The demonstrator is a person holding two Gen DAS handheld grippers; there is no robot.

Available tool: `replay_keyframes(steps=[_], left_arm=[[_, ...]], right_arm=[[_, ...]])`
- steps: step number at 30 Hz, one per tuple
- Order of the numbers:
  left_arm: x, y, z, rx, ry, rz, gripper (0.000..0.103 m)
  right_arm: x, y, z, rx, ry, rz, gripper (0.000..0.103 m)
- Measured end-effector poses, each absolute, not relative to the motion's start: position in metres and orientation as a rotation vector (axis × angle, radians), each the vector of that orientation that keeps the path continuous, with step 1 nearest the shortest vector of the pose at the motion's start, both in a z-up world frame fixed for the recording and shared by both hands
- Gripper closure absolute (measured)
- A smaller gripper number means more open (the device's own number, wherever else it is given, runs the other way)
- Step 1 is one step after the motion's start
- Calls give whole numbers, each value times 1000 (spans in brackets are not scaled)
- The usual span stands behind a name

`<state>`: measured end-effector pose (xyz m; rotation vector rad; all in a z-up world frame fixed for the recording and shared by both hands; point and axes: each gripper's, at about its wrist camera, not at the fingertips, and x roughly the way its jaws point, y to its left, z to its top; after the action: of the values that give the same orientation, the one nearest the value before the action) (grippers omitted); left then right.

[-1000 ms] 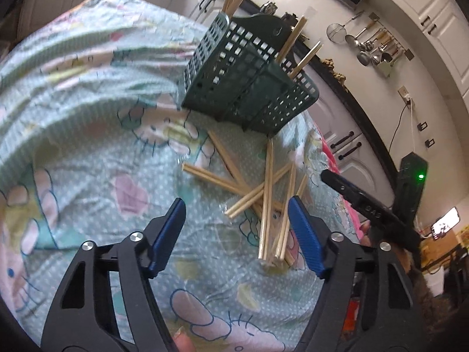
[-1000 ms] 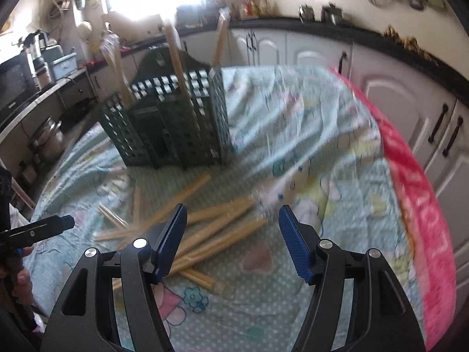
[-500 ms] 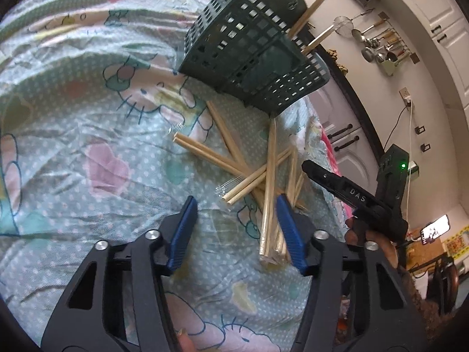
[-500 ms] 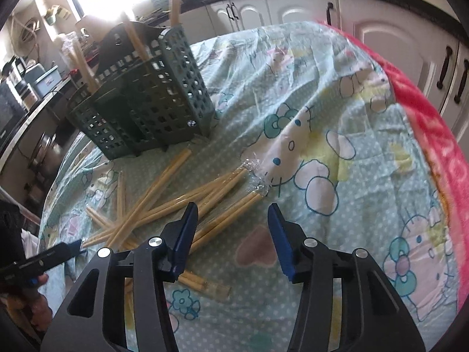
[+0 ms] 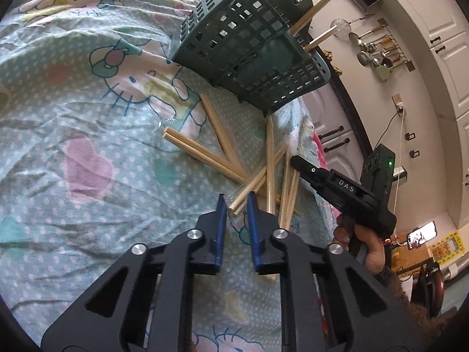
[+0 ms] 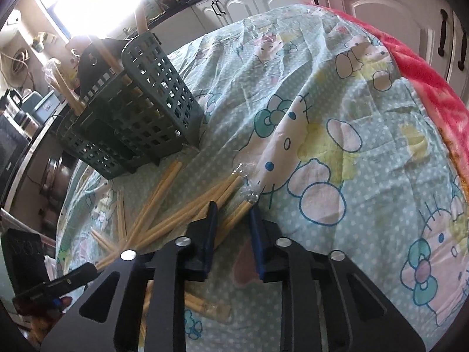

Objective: Organize utensils
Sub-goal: 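Lower the left tool onto a wooden chopstick and close it while the right tool grasps another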

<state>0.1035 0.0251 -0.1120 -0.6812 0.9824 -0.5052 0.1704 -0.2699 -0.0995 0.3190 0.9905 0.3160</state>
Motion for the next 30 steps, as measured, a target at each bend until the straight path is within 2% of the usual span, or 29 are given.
replay_keyframes(steps=[4, 13, 30], left_arm=[[102, 24, -110, -675, 973, -507, 97], [98, 43, -90, -646, 877, -454, 98], [89, 63, -32, -574, 689, -422, 100]], right_arm=[[170, -272, -99, 328, 990, 322, 88], [162, -273, -84, 306, 945, 324, 89], [139, -252, -18, 165, 756, 394, 93]])
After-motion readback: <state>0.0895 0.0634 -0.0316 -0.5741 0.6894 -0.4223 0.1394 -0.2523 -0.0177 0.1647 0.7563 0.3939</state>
